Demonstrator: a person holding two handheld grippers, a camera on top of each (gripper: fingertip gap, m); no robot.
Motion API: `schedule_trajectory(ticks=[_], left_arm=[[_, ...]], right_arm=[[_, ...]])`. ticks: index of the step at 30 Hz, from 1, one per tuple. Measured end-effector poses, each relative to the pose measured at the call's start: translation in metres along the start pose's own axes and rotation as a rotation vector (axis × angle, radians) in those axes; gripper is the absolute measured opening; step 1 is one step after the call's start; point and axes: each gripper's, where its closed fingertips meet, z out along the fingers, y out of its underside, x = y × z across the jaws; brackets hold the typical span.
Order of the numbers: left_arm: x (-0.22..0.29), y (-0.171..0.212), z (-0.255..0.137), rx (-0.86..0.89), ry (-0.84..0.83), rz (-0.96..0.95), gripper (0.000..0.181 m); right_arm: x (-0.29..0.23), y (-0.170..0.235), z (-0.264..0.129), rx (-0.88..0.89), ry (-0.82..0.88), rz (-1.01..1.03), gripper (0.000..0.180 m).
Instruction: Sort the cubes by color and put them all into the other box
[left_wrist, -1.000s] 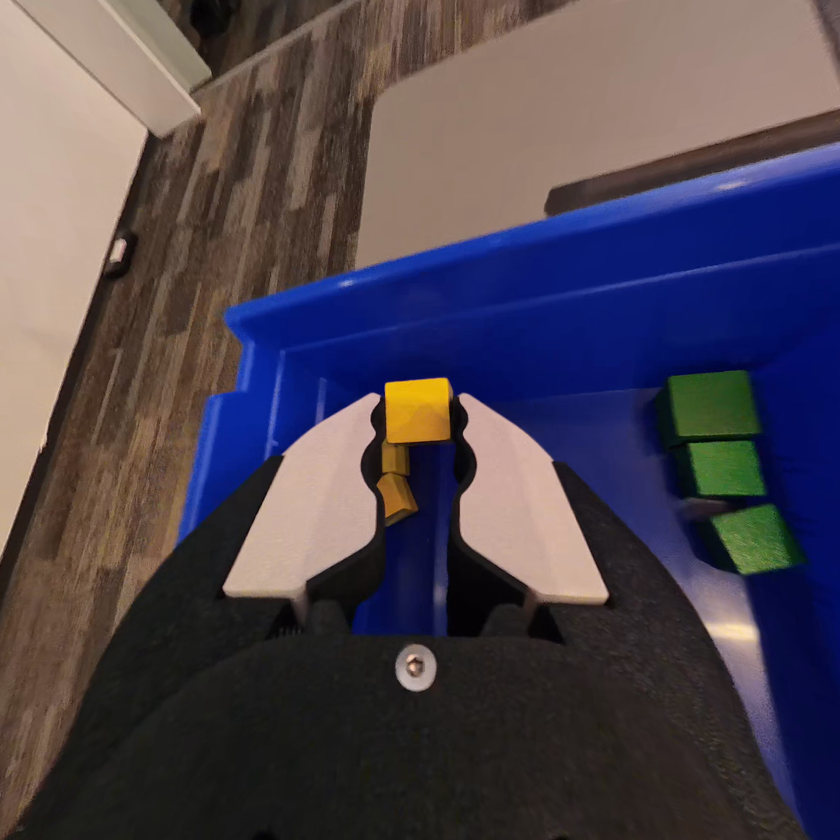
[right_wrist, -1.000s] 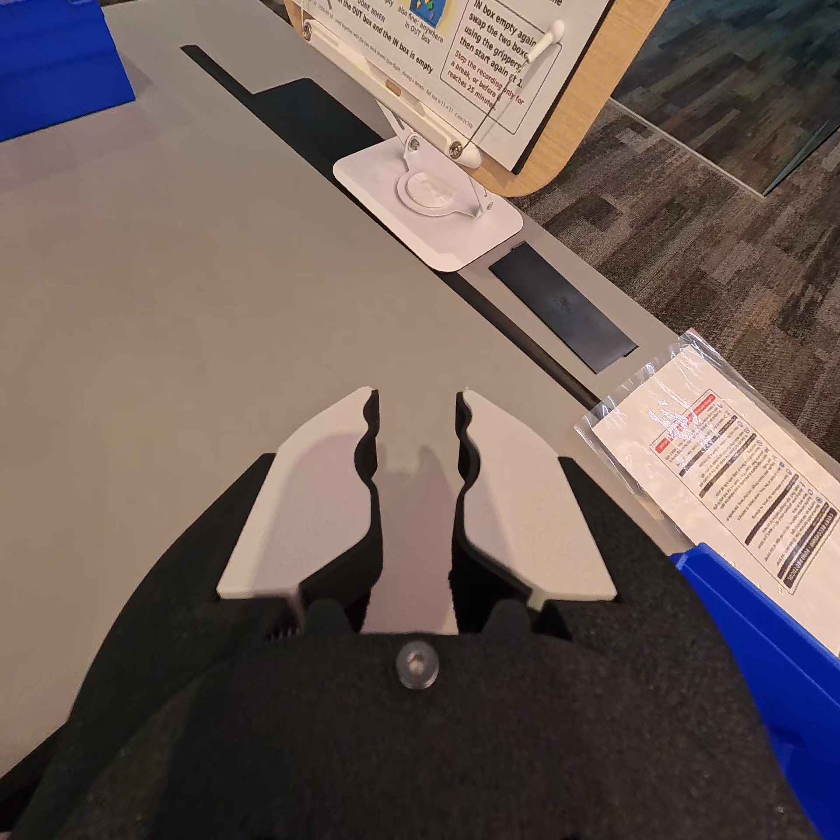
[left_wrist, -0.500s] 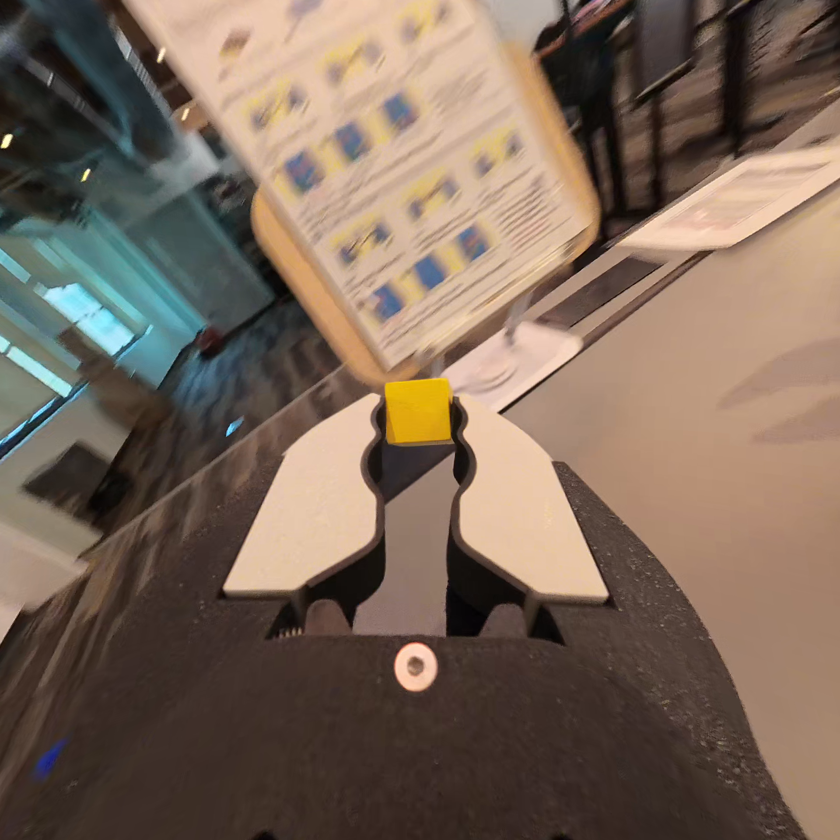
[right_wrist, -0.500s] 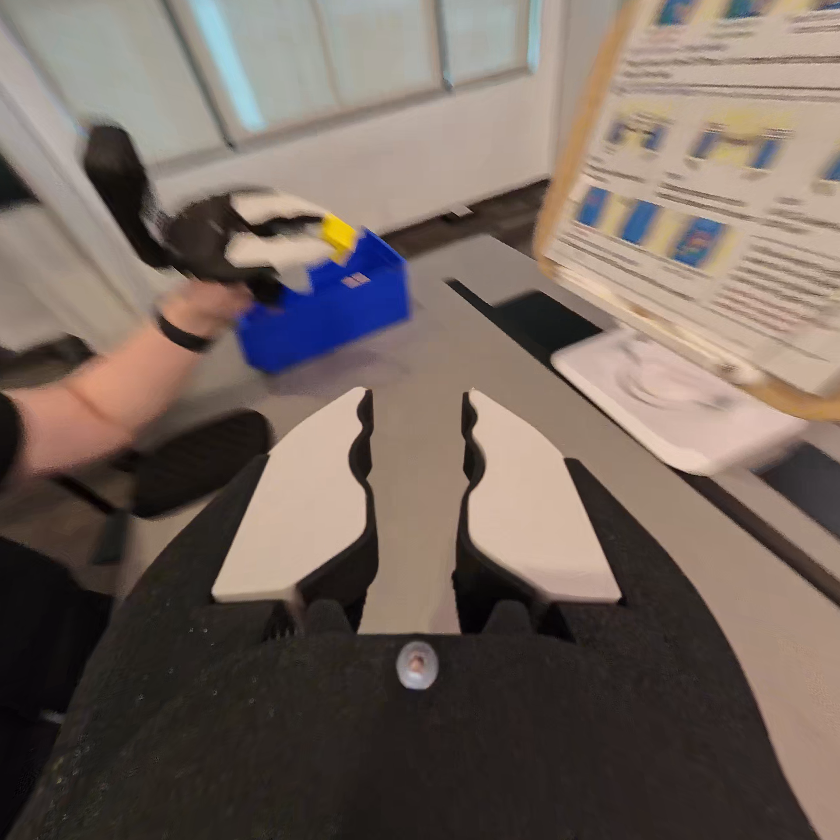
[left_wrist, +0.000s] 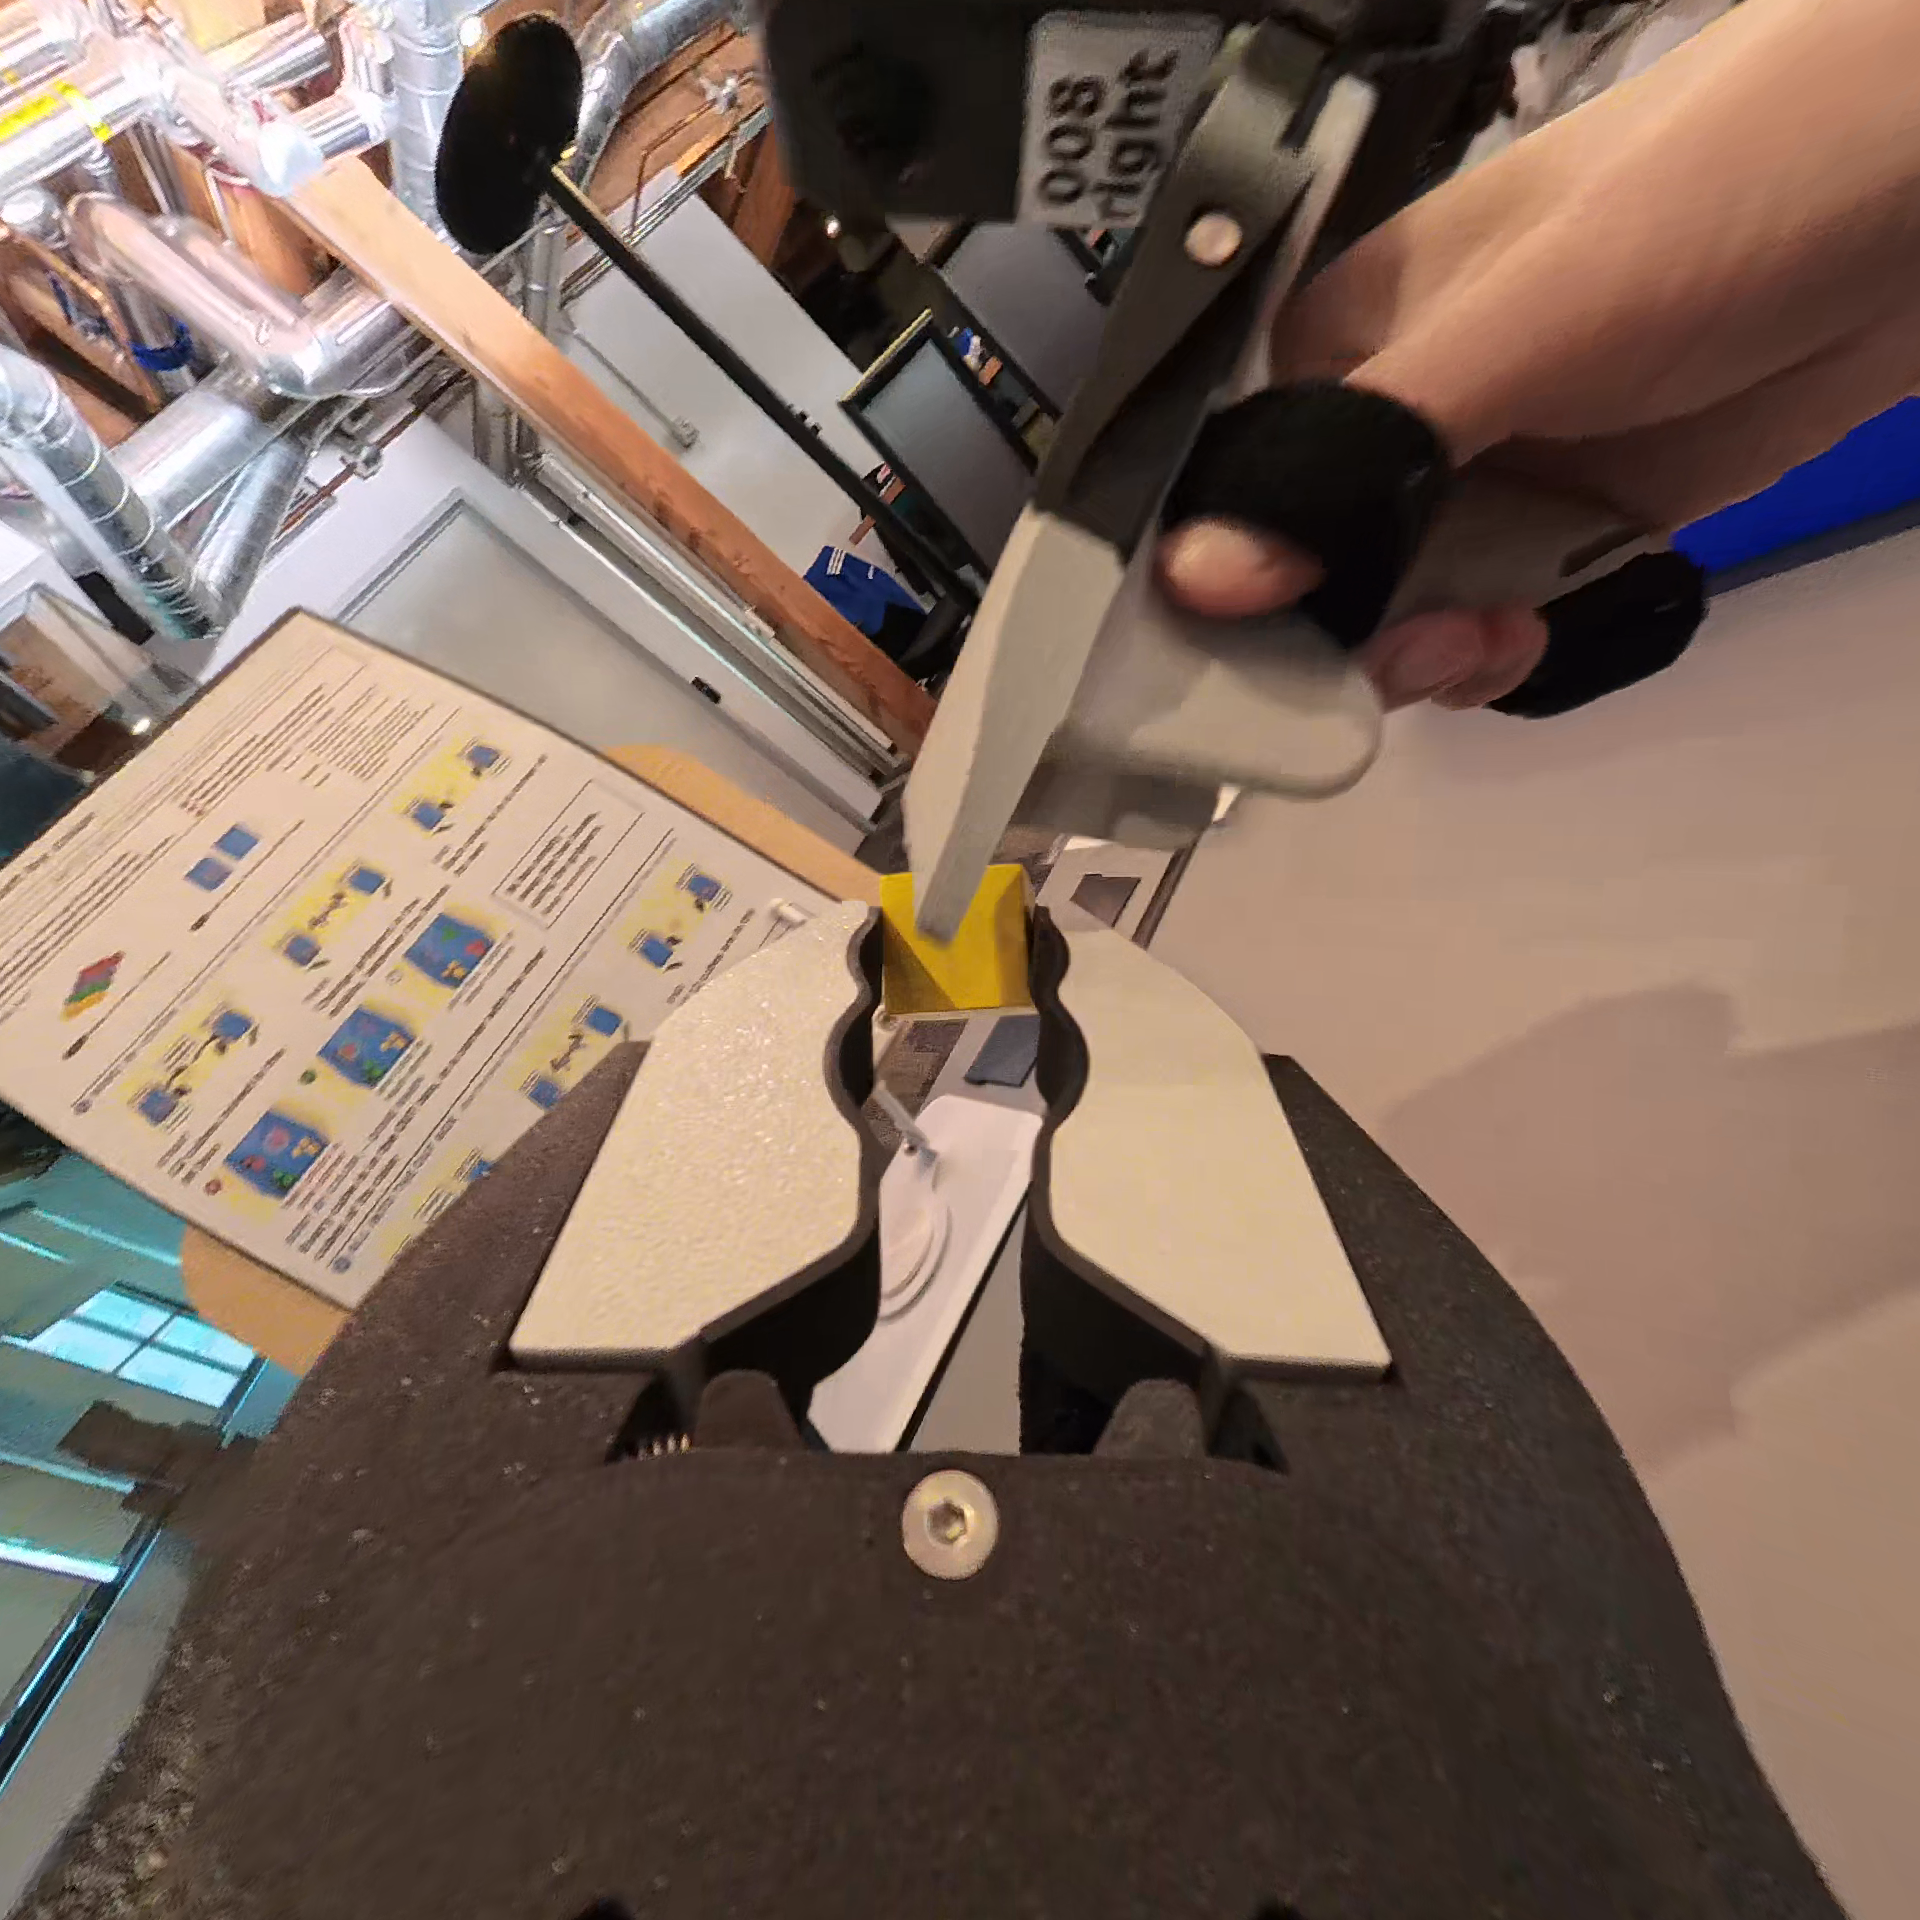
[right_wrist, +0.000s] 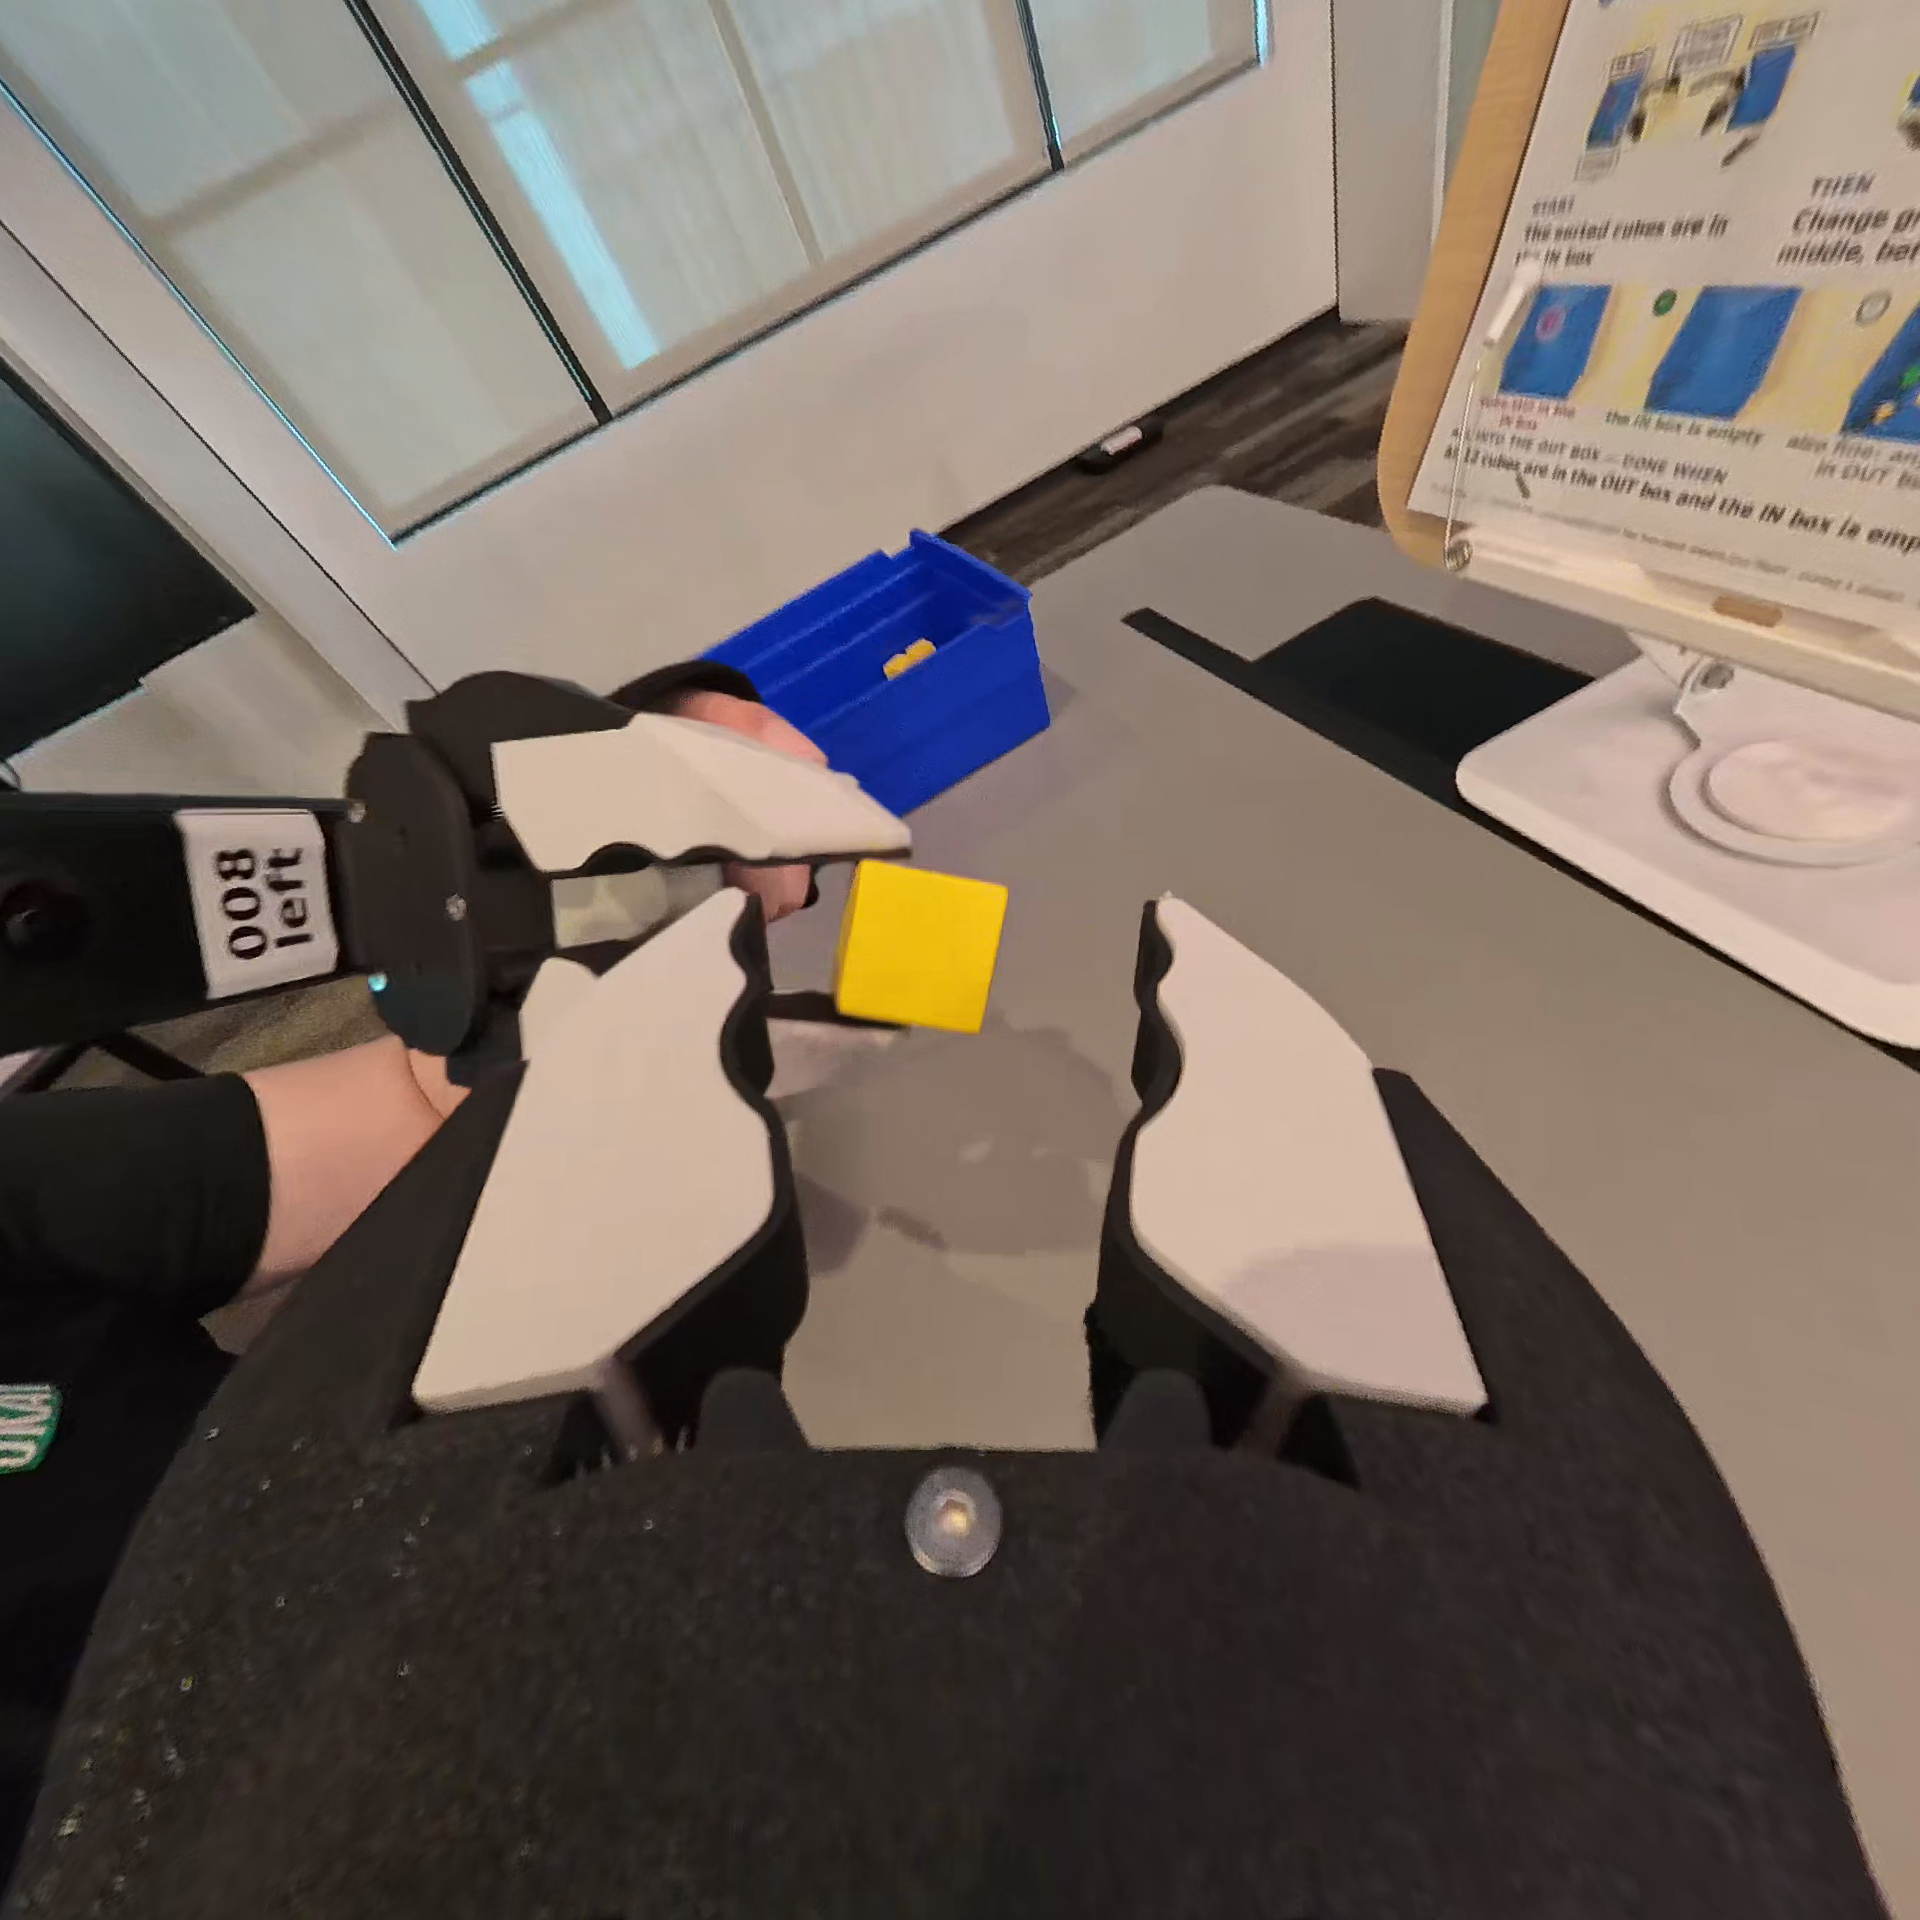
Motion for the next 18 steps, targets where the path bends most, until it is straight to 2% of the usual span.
schedule_trajectory(ticks=[1, 2, 3, 7, 11, 14, 16, 18], left_arm=[[0.006, 0.000, 0.002, -0.003, 0.012, 0.012, 0.027], [0.010, 0.000, 0.003, -0.011, 0.021, 0.023, 0.027], [0.013, 0.002, 0.003, -0.022, 0.021, 0.025, 0.026], [0.020, 0.006, 0.003, -0.047, 0.045, -0.073, 0.030], [0.017, 0.004, -0.003, -0.048, 0.027, -0.080, 0.049], [0.013, 0.010, -0.008, -0.068, 0.011, -0.063, 0.054], [0.007, 0.013, -0.010, -0.074, 0.000, -0.070, 0.053], [0.000, 0.014, -0.011, -0.079, -0.013, -0.083, 0.052]], right_arm=[[0.002, 0.005, 0.002, -0.030, -0.003, 0.003, 0.060], [0.000, 0.012, 0.004, -0.068, -0.038, 0.002, 0.036], [-0.003, 0.014, 0.005, -0.084, -0.068, 0.017, 0.030], [0.005, 0.025, 0.005, -0.153, -0.043, 0.010, 0.029], [0.017, 0.019, -0.010, -0.125, -0.011, 0.018, 0.029], [0.039, 0.006, -0.055, -0.077, 0.118, -0.006, 0.029], [0.063, -0.005, -0.110, -0.021, 0.302, -0.038, 0.029], [0.097, -0.014, -0.183, 0.068, 0.542, -0.052, 0.029]])
